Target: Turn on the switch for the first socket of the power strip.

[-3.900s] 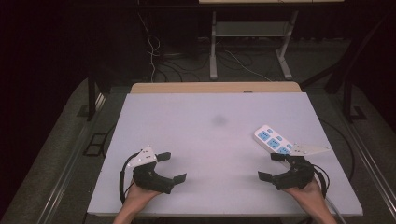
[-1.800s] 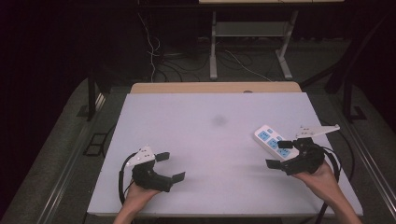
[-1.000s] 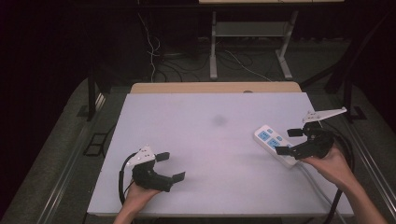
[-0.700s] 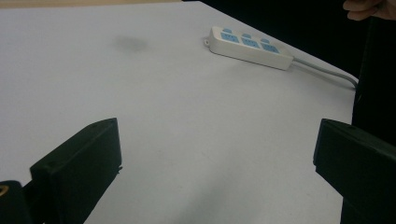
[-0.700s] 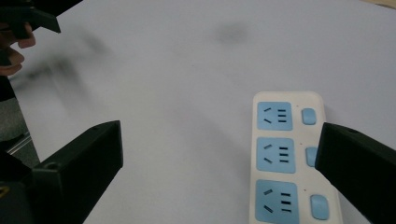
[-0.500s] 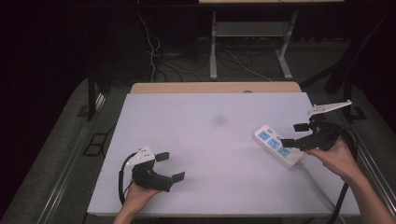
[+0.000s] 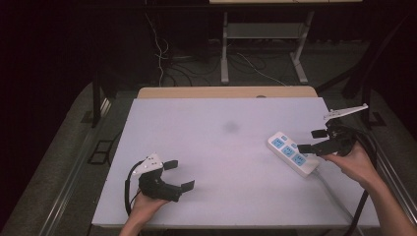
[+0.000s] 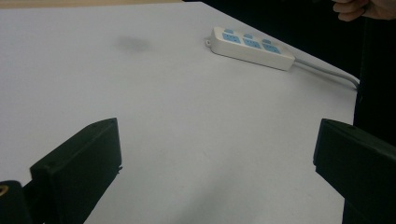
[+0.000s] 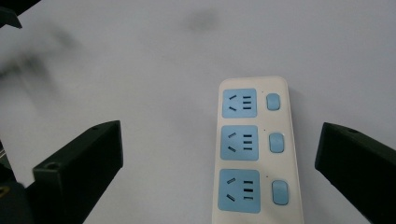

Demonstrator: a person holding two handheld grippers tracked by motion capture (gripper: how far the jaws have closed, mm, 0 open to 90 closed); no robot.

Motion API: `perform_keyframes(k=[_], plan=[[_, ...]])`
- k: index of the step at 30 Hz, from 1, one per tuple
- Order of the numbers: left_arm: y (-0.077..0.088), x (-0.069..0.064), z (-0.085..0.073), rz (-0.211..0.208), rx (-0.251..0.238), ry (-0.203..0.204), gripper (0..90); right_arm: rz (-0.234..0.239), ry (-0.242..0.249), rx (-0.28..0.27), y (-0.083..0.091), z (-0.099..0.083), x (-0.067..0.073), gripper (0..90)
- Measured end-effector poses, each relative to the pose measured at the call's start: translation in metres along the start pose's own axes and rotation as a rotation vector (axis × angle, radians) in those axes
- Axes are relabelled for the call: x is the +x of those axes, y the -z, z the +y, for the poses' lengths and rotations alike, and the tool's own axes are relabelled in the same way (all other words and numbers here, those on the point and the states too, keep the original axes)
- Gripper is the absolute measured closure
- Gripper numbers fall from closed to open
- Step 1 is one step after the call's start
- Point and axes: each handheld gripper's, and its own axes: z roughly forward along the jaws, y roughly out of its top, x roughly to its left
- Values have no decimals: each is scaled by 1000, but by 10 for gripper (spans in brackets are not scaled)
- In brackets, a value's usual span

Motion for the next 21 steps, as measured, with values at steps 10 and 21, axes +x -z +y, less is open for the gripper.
perform_keyframes(k=[10, 21], plan=[[0, 0, 0, 3, 0, 1, 0, -12, -10, 31, -8, 0, -10, 6], [0, 0, 0, 2, 1, -4, 0, -46, 2, 83, -16, -3, -20, 332]])
